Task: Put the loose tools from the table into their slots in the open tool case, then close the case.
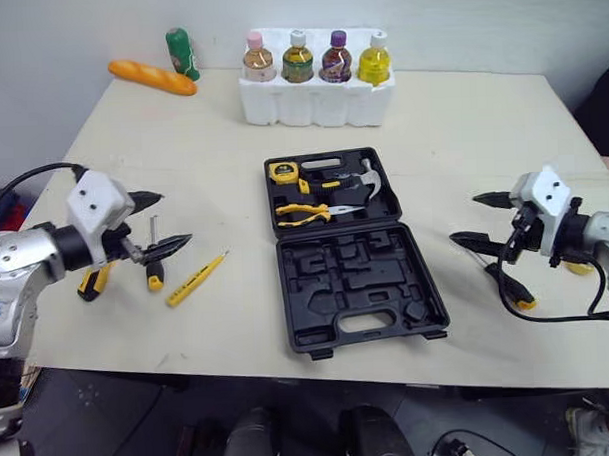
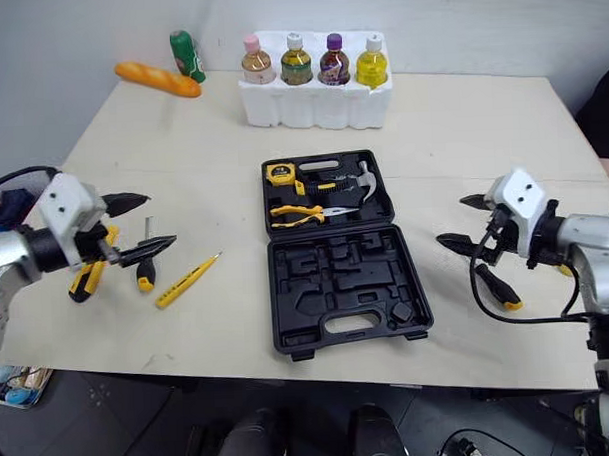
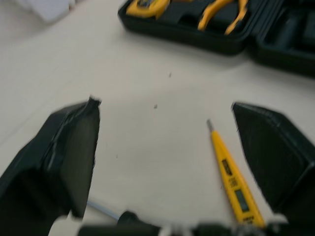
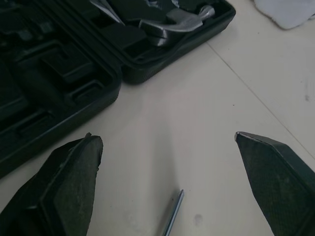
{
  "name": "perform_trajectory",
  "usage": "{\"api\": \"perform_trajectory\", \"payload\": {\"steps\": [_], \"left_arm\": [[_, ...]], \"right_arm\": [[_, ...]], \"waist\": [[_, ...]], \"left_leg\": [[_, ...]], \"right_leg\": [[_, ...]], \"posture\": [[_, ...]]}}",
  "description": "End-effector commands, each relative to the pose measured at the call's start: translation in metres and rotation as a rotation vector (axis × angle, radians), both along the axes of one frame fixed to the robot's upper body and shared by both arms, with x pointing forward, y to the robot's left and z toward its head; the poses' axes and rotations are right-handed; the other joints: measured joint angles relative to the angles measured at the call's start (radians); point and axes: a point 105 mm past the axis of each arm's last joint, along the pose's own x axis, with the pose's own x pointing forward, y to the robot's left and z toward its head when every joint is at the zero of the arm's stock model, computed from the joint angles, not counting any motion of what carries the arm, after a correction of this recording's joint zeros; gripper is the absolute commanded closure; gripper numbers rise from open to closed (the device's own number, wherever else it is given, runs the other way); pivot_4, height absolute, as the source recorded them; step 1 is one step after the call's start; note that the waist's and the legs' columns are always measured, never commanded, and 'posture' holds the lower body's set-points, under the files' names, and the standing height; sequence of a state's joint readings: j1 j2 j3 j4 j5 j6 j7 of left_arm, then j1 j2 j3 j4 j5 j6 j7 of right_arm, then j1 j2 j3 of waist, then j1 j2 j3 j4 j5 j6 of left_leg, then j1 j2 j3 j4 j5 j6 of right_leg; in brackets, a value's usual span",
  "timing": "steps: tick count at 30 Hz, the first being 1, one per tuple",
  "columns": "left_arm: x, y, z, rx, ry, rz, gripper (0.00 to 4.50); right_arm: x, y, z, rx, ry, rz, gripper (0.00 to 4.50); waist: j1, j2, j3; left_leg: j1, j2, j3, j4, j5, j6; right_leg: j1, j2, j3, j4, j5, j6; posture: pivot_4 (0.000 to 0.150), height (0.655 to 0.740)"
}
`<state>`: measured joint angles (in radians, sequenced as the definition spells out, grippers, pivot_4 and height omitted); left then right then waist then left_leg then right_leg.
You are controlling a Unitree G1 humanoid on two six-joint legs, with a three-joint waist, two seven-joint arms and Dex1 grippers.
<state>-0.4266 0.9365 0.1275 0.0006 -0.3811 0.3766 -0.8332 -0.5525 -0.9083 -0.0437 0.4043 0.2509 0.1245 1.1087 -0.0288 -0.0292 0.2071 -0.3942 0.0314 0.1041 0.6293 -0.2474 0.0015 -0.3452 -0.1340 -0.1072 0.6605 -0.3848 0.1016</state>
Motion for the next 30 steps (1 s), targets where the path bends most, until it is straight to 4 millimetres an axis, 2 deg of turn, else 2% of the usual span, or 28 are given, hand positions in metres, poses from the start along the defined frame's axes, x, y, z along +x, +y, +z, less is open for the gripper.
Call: {"api": "perform_trajectory", "payload": {"steps": [1,2,3,4,10,11,12,15,21,25,27,30], "left_arm": [[0.011,-0.017,-0.007,0.014,0.035,-0.005,0.02],[0.013,-0.020,-0.010,0.017,0.036,-0.003,0.02],[0.015,-0.026,-0.015,0.029,0.043,-0.026,0.55],[0.015,-0.030,-0.019,0.038,0.047,-0.043,0.83],[0.025,-0.071,-0.028,0.022,0.042,-0.087,3.73],[0.025,-0.078,-0.031,0.016,0.053,-0.101,4.19],[0.026,-0.082,-0.035,0.016,0.071,-0.102,4.48],[0.026,-0.087,-0.049,0.045,0.118,-0.095,4.48],[0.024,-0.097,-0.063,0.072,0.190,-0.129,4.48],[0.026,-0.116,-0.065,0.083,0.188,-0.169,4.48],[0.025,-0.118,-0.067,0.101,0.198,-0.178,4.48],[0.036,-0.115,-0.069,0.098,0.181,-0.131,4.48]], "right_arm": [[0.009,0.003,0.003,-0.030,-0.030,0.021,0.00],[0.012,0.003,0.002,-0.031,-0.032,0.016,0.00],[0.015,0.003,0.000,-0.055,-0.040,0.018,0.55],[0.017,0.003,-0.001,-0.072,-0.044,0.021,0.86],[0.034,0.013,-0.015,-0.191,-0.078,0.044,4.08],[0.037,0.017,-0.015,-0.177,-0.084,0.046,4.49],[0.039,0.022,-0.016,-0.161,-0.085,0.058,4.50],[0.045,0.033,-0.019,-0.171,-0.103,0.079,4.50],[0.052,0.051,-0.025,-0.215,-0.116,0.126,4.50],[0.051,0.063,-0.028,-0.216,-0.121,0.172,4.50],[0.051,0.064,-0.028,-0.210,-0.121,0.177,4.50],[0.048,0.071,-0.029,-0.195,-0.116,0.202,4.50]], "waist": [[0.001,0.000,0.000],[0.001,0.000,0.000],[0.001,0.000,0.000],[0.001,0.000,0.000],[0.001,0.000,0.000],[0.001,0.000,0.000],[0.000,0.000,0.000],[-0.003,0.000,0.000],[-0.001,0.000,0.000],[0.001,0.000,0.000],[0.001,0.000,0.000],[0.000,0.000,0.000]], "left_leg": [[-0.001,0.000,0.000,0.001,0.000,0.000],[-0.003,0.000,0.000,0.002,0.000,0.001],[-0.005,0.000,0.000,0.002,0.000,0.001],[-0.009,0.000,0.000,0.004,0.000,0.001],[-0.012,0.000,0.001,0.008,0.000,0.001],[-0.012,0.001,0.001,0.009,0.000,0.001],[-0.012,0.001,0.001,0.009,0.000,0.001],[-0.012,0.001,0.001,0.008,0.000,0.001],[-0.012,0.001,0.001,0.009,0.000,0.001],[-0.013,0.001,0.000,0.010,0.000,0.001],[-0.013,0.001,0.000,0.010,0.000,0.001],[-0.013,0.001,0.000,0.010,0.000,0.001]], "right_leg": [[-0.001,0.000,0.000,-0.001,0.000,0.000],[-0.002,0.000,0.000,0.000,0.000,0.000],[-0.004,0.000,0.000,0.000,0.000,0.001],[-0.007,0.000,0.000,0.001,0.001,0.001],[-0.011,0.002,-0.002,0.004,0.001,0.002],[-0.011,0.001,-0.002,0.004,0.001,0.002],[-0.011,0.001,-0.001,0.004,0.001,0.002],[-0.011,0.002,-0.001,0.004,0.001,0.002],[-0.011,0.002,-0.001,0.004,0.001,0.002],[-0.010,0.002,0.000,0.004,0.001,0.002],[-0.010,0.002,0.000,0.004,0.001,0.002],[-0.010,0.002,-0.001,0.004,0.001,0.002]], "posture": [[0.150,0.7400],[0.150,0.7400],[0.150,0.7400],[0.150,0.7400],[0.150,0.7400],[0.150,0.7400],[0.150,0.7400],[0.150,0.7400],[0.150,0.7400],[0.150,0.7400],[0.150,0.7400],[0.150,0.7400]]}}
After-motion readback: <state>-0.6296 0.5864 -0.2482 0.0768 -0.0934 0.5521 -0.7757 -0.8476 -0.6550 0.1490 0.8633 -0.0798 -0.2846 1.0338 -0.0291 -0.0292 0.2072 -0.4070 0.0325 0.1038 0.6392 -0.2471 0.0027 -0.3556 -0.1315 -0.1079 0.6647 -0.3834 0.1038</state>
